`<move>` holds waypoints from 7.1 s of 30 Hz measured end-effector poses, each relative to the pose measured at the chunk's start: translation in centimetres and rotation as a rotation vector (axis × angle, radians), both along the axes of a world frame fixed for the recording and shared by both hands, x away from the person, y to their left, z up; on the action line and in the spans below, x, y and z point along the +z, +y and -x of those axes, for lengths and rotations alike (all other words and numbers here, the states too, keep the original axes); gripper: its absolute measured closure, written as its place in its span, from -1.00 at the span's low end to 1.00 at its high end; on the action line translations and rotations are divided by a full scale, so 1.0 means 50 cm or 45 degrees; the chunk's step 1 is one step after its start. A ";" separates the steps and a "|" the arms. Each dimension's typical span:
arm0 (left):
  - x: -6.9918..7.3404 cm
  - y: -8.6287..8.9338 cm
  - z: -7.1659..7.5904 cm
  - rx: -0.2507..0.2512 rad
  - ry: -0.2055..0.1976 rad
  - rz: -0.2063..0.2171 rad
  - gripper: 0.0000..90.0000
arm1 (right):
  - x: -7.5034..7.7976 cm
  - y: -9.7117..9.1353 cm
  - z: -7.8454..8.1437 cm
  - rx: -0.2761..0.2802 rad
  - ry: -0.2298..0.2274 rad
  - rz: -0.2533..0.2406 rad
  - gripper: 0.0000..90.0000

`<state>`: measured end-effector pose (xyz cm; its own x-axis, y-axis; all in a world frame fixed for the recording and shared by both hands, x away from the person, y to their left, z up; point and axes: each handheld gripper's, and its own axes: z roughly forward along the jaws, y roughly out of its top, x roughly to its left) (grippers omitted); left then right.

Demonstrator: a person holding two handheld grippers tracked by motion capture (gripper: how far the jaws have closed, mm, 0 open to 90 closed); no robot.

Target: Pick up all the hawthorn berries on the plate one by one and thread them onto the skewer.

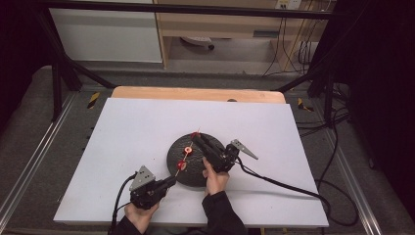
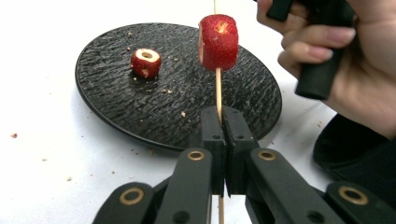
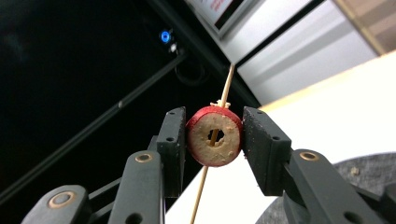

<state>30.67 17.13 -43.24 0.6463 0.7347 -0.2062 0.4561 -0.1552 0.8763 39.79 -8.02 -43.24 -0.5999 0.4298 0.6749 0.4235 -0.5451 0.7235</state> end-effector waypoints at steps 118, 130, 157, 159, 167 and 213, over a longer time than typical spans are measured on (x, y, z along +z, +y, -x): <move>0.011 0.129 -0.039 -0.023 0.009 -0.115 0.96 | 0.038 0.131 -0.200 0.712 0.320 1.572 0.37; 0.012 0.128 -0.037 -0.012 0.003 -0.110 0.96 | 0.073 0.114 -0.183 0.673 0.321 1.533 0.38; 0.012 0.108 -0.029 -0.048 -0.004 -0.132 0.96 | 0.075 -0.047 -0.067 0.457 0.239 0.870 0.38; 0.012 0.107 -0.028 -0.052 -0.003 -0.134 0.96 | 0.072 -0.050 -0.063 0.443 0.233 0.853 0.38; 0.012 0.103 -0.027 -0.056 -0.006 -0.132 0.96 | 0.057 -0.062 -0.040 0.356 0.187 0.700 0.38; 0.011 0.040 -0.010 -0.113 -0.013 -0.087 0.96 | 0.067 -0.061 -0.028 -0.057 -0.059 0.076 0.38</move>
